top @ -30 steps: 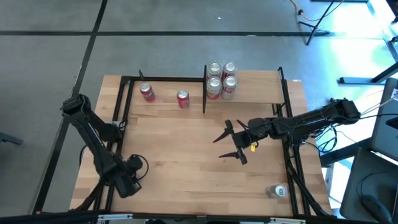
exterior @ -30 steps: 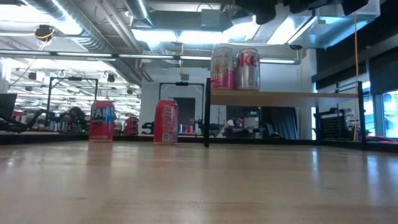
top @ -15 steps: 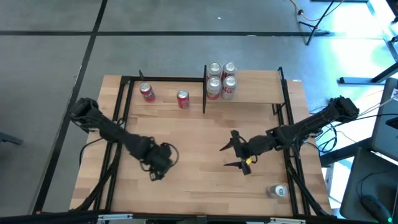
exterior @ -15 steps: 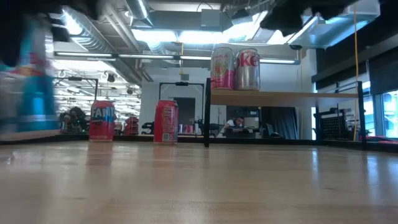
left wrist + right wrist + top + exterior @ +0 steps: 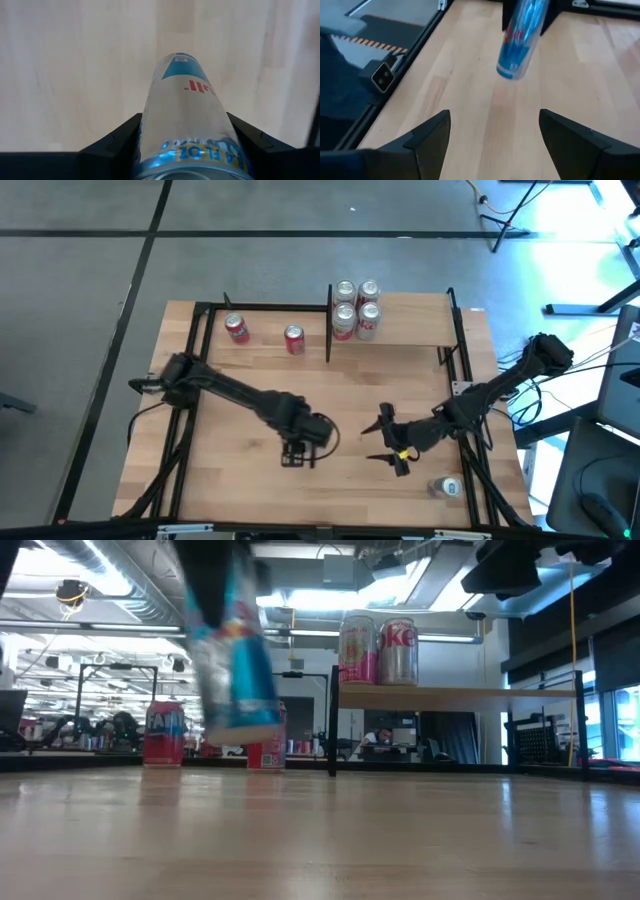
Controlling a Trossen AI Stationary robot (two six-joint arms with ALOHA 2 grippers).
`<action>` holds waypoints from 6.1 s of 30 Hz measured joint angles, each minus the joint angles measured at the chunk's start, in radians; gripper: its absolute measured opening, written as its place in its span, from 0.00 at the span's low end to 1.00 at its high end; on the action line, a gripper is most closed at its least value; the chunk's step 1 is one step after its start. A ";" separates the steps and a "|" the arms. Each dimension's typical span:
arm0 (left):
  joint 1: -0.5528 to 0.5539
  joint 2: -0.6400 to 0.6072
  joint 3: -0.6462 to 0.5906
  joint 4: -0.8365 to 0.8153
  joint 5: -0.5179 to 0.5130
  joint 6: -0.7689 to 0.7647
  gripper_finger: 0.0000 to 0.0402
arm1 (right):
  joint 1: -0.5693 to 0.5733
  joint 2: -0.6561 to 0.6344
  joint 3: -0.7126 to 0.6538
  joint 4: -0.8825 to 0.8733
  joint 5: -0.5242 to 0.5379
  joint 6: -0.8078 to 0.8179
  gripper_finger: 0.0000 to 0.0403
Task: Place canned beverage on shelf
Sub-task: Put the left blue soda can on the shelf
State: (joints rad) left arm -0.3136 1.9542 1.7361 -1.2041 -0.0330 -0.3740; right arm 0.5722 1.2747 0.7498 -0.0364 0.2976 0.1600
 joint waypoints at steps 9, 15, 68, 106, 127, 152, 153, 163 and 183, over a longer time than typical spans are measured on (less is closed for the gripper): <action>0.045 0.165 0.183 -0.125 -0.009 0.120 0.51 | -0.001 0.000 0.000 -0.037 -0.001 0.091 0.72; 0.045 0.168 0.186 -0.121 -0.010 0.122 0.51 | -0.001 0.013 0.000 -0.057 0.007 0.123 0.72; 0.057 0.167 0.107 0.013 0.046 0.122 0.72 | -0.003 0.054 0.000 -0.018 0.009 0.076 0.72; -0.353 -0.475 -0.801 0.689 -0.584 -0.225 0.75 | -0.097 0.252 0.017 0.366 0.056 -0.017 0.72; -0.223 -0.491 -1.204 1.440 -0.566 -0.060 0.75 | -0.259 0.587 0.545 0.010 -0.151 -0.085 0.72; -0.223 -0.490 -1.204 1.446 -0.557 -0.060 0.75 | -0.259 0.634 0.544 0.042 -0.153 -0.112 0.58; -0.223 -0.490 -1.204 1.445 -0.557 -0.060 0.75 | -0.259 0.634 0.544 0.042 -0.153 -0.112 0.54; -0.230 -0.490 -1.204 1.445 -0.551 -0.091 0.75 | -0.258 0.582 0.541 -0.028 -0.156 -0.164 0.48; -0.343 -0.490 -1.204 1.450 -0.577 -0.280 0.75 | -0.279 -0.078 0.542 -0.700 0.013 -0.172 0.48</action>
State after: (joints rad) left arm -0.6563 1.4647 0.5323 0.2457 -0.6102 -0.6539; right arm 0.2930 1.1963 1.2922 -0.7362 0.3107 -0.0121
